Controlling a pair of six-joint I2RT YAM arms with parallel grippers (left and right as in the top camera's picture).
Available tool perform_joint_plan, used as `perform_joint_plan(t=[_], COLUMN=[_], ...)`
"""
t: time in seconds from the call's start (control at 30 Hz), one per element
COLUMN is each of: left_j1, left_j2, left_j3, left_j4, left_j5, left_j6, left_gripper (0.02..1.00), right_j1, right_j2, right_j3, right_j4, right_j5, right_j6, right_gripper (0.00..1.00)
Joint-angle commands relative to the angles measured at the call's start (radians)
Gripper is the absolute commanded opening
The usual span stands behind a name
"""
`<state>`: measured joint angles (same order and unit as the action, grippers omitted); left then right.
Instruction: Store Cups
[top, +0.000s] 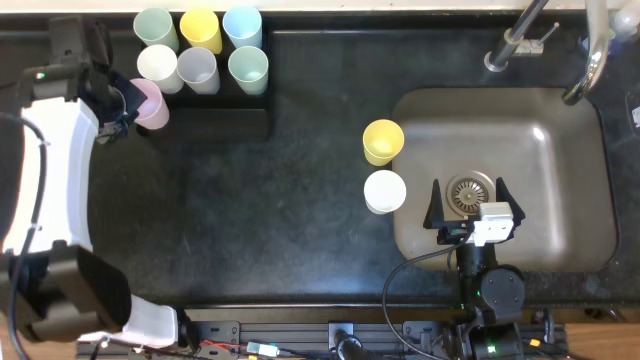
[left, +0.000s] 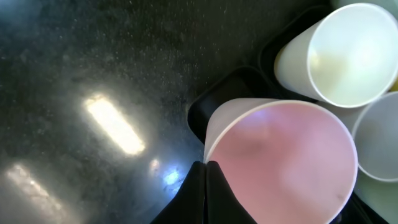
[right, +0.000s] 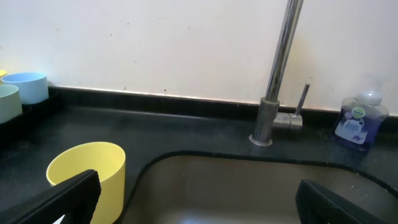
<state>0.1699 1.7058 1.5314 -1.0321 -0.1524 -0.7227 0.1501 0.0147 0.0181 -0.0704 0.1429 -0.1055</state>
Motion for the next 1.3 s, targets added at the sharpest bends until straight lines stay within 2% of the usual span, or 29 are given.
perform_joint_plan(t=[0.03, 0.9, 1.0, 1.17, 1.23, 1.3], left_j1=[-0.008, -0.008, -0.008, -0.01, -0.01, -0.01], left_j2=[0.043, 0.143, 0.142, 0.084, 0.031, -0.034], left_j3=[-0.006, -0.006, -0.006, -0.006, -0.006, -0.006], left_j4=[0.031, 0.089, 0.089, 0.088, 0.088, 0.087], left_j5=[0.003, 0.023, 0.026, 0.02, 0.013, 0.007], left_j6=[0.019, 0.019, 0.019, 0.019, 0.019, 0.02], left_gripper=[0.034, 0.056, 0.128, 0.472, 0.553, 0.592], right_j1=[-0.006, -0.006, -0.006, -0.006, -0.007, -0.006], right_j2=[-0.011, -0.011, -0.011, -0.011, -0.011, -0.011], right_j3=[-0.013, -0.013, -0.013, -0.013, -0.013, -0.013], right_j4=[0.007, 0.007, 0.007, 0.007, 0.007, 0.007], right_j5=[0.007, 0.008, 0.008, 0.007, 0.007, 0.007], right_j6=[0.0, 0.0, 0.0, 0.0, 0.0, 0.0], right_gripper=[0.996, 0.998, 0.998, 0.998, 0.996, 0.998])
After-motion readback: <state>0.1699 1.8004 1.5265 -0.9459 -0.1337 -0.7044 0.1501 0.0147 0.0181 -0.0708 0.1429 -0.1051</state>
